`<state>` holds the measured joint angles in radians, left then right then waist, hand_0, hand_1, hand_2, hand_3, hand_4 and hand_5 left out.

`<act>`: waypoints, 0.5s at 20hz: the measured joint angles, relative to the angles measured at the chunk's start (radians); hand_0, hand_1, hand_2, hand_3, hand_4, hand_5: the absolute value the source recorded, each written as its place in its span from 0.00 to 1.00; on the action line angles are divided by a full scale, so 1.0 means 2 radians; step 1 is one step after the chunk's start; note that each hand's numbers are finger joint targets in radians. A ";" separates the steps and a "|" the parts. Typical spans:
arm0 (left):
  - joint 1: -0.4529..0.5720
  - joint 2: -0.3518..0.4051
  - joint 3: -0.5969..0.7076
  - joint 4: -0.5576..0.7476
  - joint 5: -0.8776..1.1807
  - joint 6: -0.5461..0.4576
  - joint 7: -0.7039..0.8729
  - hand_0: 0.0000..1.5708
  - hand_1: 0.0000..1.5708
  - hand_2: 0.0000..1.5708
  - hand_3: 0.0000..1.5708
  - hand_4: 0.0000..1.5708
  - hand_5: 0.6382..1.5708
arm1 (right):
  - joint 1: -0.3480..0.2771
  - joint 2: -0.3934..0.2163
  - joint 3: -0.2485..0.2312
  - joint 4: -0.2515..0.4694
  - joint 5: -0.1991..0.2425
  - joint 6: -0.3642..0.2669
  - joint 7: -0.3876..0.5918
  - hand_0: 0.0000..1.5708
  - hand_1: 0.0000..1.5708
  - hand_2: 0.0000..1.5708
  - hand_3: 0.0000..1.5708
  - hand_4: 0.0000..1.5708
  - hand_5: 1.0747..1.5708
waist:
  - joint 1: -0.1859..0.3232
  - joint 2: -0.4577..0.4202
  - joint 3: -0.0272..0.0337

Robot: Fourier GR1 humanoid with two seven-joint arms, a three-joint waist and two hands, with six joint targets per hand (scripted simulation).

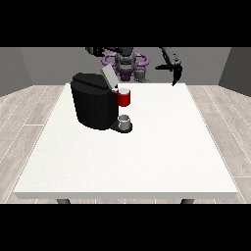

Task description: Insert the coffee pod into the coffee machine and close the lid

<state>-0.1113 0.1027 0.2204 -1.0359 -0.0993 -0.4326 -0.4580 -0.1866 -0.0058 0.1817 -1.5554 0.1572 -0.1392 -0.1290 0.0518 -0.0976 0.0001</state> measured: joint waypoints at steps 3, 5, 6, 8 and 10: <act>0.006 -0.001 -0.010 -0.030 0.002 0.002 0.008 0.00 0.00 0.00 0.00 0.24 1.00 | -0.025 -0.001 -0.011 0.018 0.013 -0.008 0.009 0.00 0.00 0.00 0.00 0.14 1.00 | 0.010 0.011 0.0000; 0.009 -0.001 -0.016 -0.045 0.006 -0.004 0.014 0.00 0.00 0.00 0.00 0.23 1.00 | -0.050 -0.001 -0.021 0.033 0.022 -0.016 0.017 0.00 0.00 0.00 0.00 0.22 1.00 | 0.021 0.020 0.0000; 0.012 -0.002 -0.020 -0.053 0.007 -0.006 0.014 0.00 0.00 0.00 0.00 0.24 1.00 | -0.058 -0.006 -0.033 0.044 0.019 -0.016 0.007 0.00 0.00 0.00 0.00 0.22 1.00 | 0.026 0.028 -0.0001; 0.015 -0.002 -0.022 -0.062 0.007 -0.002 0.013 0.00 0.00 0.00 0.00 0.22 1.00 | -0.076 -0.005 -0.039 0.057 0.021 -0.021 0.017 0.00 0.00 0.00 0.00 0.21 1.00 | 0.027 0.034 0.0000; 0.017 -0.002 -0.023 -0.064 0.009 0.003 0.008 0.00 0.00 0.00 0.00 0.19 1.00 | -0.090 -0.002 -0.047 0.069 0.018 -0.021 0.014 0.00 0.00 0.00 0.00 0.25 1.00 | 0.025 0.042 -0.0001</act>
<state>-0.0770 0.0980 0.1752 -1.1644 -0.0818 -0.4261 -0.4422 -0.3658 -0.0098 0.0872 -1.4181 0.1932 -0.1815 -0.1014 0.1025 -0.0135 0.0000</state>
